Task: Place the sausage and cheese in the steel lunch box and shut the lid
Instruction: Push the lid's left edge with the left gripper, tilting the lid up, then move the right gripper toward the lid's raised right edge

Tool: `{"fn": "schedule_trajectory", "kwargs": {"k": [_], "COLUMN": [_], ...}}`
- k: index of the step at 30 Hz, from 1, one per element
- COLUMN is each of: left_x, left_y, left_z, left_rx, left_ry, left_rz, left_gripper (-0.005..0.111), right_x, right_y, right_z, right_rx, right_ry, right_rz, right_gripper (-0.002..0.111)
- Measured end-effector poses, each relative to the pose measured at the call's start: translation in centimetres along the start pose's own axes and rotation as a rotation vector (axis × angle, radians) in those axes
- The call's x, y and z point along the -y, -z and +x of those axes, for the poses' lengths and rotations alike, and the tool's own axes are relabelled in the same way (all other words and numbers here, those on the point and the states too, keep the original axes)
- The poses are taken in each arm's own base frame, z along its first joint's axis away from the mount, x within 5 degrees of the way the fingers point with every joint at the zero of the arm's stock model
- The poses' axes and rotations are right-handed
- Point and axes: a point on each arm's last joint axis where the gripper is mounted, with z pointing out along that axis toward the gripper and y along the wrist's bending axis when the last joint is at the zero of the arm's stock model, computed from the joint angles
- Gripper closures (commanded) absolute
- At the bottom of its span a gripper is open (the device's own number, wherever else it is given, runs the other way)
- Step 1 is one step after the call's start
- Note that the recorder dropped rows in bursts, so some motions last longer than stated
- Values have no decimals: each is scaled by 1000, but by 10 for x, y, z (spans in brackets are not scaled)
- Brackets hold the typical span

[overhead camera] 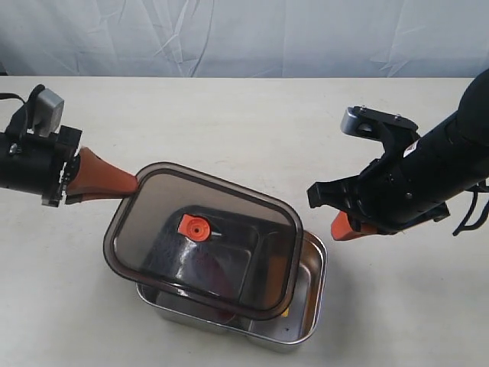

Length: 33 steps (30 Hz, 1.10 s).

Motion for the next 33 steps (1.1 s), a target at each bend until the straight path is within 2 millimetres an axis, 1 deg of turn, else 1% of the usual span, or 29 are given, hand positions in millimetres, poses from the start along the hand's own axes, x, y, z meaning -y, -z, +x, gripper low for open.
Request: {"fn": "schedule_trajectory", "kwargs": {"k": [12, 20, 28, 33], "left_x": [1, 7, 11, 14], "left_y": [1, -11, -10, -8], "left_z": [-2, 4, 0, 1], "left_rx": [17, -55, -13, -22], "left_ry": [47, 55, 67, 86], "left_rz": [11, 4, 27, 18], "left_gripper": [107, 107, 107, 107], "right_x": [0, 0, -1, -1], "right_y": [0, 0, 0, 0], "right_z": [1, 2, 4, 5], "right_rx": [-12, -20, -47, -51], "right_ry": [0, -2, -2, -1], "right_rz": [-2, -5, -9, -8], "right_gripper": [109, 109, 109, 109]}}
